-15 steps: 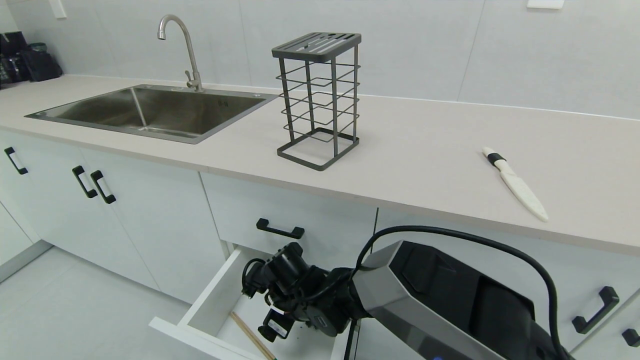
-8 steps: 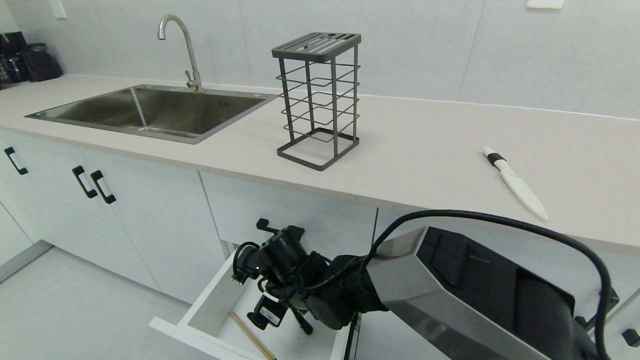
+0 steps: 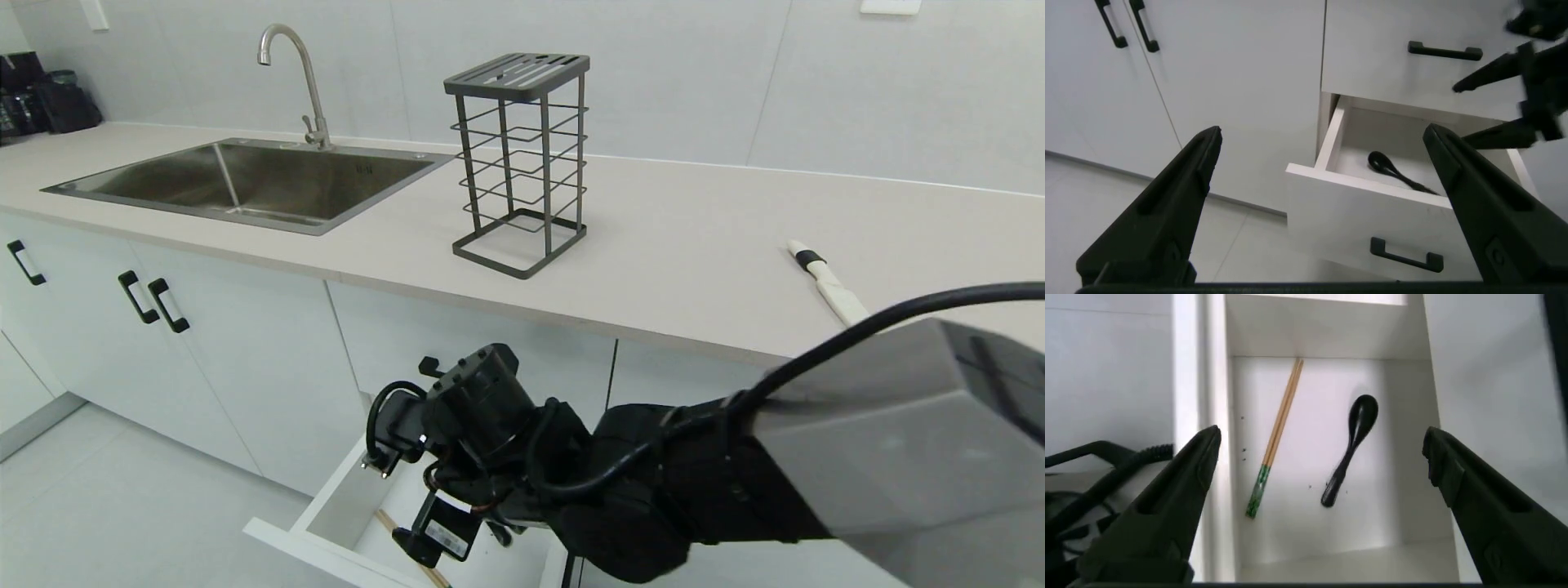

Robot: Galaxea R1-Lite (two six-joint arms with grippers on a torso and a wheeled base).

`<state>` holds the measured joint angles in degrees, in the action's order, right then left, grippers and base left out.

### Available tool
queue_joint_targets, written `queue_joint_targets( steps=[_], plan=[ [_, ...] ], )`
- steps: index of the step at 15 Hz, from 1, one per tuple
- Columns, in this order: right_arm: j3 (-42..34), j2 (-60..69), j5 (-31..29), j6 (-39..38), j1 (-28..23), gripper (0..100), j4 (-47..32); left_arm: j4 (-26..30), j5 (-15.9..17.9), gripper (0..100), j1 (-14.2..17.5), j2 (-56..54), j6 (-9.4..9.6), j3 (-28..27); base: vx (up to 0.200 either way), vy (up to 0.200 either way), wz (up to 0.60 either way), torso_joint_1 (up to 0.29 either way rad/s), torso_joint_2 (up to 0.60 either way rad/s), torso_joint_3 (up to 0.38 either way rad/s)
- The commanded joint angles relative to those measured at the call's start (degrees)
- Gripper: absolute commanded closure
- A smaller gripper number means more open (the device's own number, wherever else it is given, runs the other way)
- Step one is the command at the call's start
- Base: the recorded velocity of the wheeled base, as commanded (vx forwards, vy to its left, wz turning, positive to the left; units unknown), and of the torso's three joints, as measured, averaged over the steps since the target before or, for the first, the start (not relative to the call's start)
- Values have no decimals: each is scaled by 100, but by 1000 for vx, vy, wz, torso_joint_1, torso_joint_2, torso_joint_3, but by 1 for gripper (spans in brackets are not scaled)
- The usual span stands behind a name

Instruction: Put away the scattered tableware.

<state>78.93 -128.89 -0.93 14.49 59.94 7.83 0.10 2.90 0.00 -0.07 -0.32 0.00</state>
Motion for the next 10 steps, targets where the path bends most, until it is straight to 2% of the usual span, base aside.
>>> queue_joint_targets(
  steps=[1,3,6,10],
  plan=[
    [-976,1270,-22,-43,141,0,17,-1,0,0,0,7,-3,0,0,0,0,0,0,0],
    [-1996,2123,-110,-131,193,0,263,-1,0,0,0,7,-3,0,0,0,0,0,0,0],
    [-3938,3300,-408,-746,308,0,1546,-1,0,0,0,7,-3,0,0,0,0,0,0,0],
    [-5415,4478,-479,-781,299,0,1828,-1,0,0,0,7,-3,0,0,0,0,0,0,0]
  ],
)
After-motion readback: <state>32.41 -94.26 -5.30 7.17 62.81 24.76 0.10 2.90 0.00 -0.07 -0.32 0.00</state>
